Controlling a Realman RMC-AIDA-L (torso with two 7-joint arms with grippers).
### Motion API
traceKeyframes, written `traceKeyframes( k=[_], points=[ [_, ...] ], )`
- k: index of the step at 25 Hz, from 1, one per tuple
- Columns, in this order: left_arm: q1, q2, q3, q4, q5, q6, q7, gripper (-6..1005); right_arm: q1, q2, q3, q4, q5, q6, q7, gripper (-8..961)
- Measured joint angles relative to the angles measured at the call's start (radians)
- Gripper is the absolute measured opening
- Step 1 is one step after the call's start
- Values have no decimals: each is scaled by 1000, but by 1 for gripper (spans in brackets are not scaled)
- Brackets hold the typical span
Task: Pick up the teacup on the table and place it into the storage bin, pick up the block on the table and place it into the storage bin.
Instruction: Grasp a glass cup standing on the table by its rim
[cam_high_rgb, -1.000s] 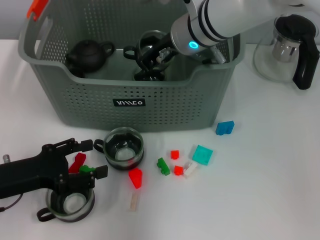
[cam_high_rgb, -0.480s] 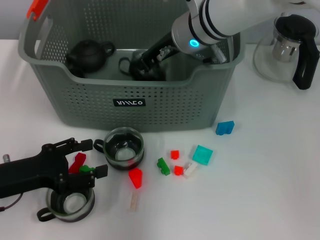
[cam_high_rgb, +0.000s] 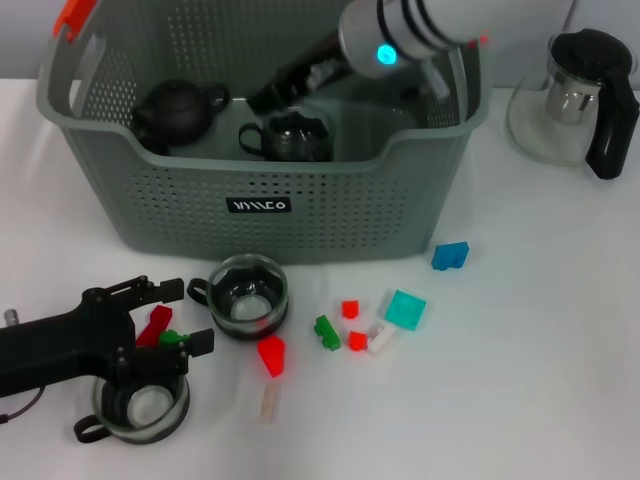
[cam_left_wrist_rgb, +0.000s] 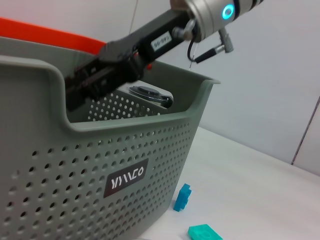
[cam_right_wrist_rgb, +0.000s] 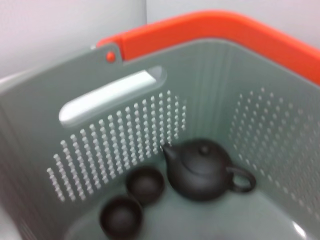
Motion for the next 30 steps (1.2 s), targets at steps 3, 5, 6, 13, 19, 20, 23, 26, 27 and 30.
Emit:
traceKeyframes(
  k=[3, 5, 6, 13, 19, 20, 23, 26, 27, 30],
  points=[
    [1, 0, 0, 0, 0, 3, 0, 855, -93, -3, 72, -205, 7, -88, -3, 552],
    [1, 0, -2, 0, -1, 5, 0, 855, -170, -3, 113, -351, 45, -150, -22, 542],
    [1, 0, -1, 0, -2, 6, 0, 855, -218, -3, 129, -426, 89, -180, -50, 542],
    [-3, 0, -2, -1, -8, 4, 0, 855, -556, -14, 272, -569, 595, -525, -527, 539],
    [-9, 2, -2, -1, -10, 8, -1, 855, -772, -15, 390, -453, 718, -852, -914, 536],
    [-8, 3, -3, -1, -10, 10, -1, 855, -804, -15, 403, -445, 712, -879, -937, 535],
    [-6, 6, -2, 6, -9, 34, -1, 855, -898, -24, 432, -439, 650, -943, -990, 534],
    [-1, 10, -2, 32, -3, 75, -10, 855, -953, -32, 466, -440, 551, -972, -1020, 534],
    [3, 13, 1, 56, 4, 107, -27, 855, -965, -36, 494, -434, 486, -978, -1025, 534],
    [7, 20, 6, 123, 44, 160, -92, 854, -966, -39, 527, -431, 416, -982, -1023, 534]
  ],
)
